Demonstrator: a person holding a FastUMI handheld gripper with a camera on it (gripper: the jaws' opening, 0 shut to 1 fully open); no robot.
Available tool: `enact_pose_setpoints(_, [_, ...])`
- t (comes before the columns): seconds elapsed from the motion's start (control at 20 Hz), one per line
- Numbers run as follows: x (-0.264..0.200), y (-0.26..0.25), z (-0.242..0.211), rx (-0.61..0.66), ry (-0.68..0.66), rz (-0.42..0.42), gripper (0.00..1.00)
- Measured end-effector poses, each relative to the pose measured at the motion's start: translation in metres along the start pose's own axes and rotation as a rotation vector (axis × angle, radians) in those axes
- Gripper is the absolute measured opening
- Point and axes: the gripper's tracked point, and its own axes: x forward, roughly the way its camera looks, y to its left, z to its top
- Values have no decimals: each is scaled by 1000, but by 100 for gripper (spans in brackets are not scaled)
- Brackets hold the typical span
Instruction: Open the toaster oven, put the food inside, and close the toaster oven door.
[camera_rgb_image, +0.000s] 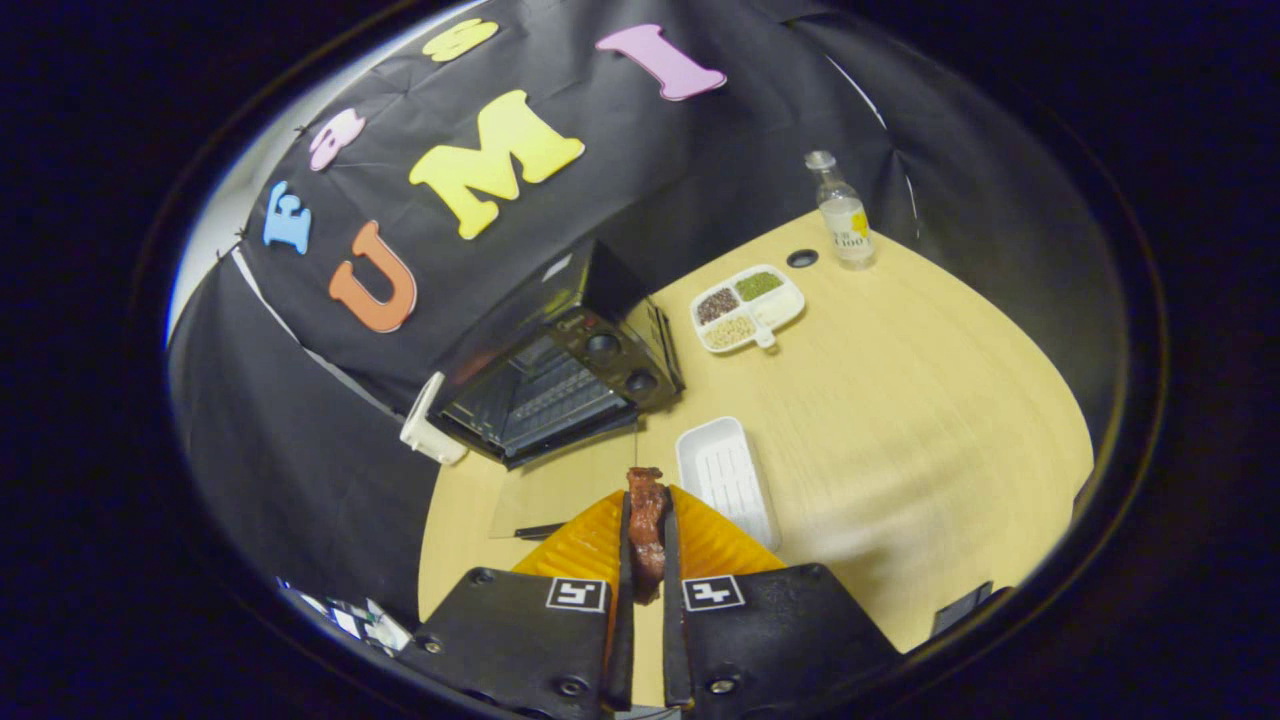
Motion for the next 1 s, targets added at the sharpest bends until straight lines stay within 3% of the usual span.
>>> enact_pose_setpoints(0.4, [50,121,-14,194,-181,63,15])
enact_pose_setpoints(0.75, [167,161,0,373,-248,121,14])
enact_pose_setpoints(1.0, [243,144,11,416,-275,81,14])
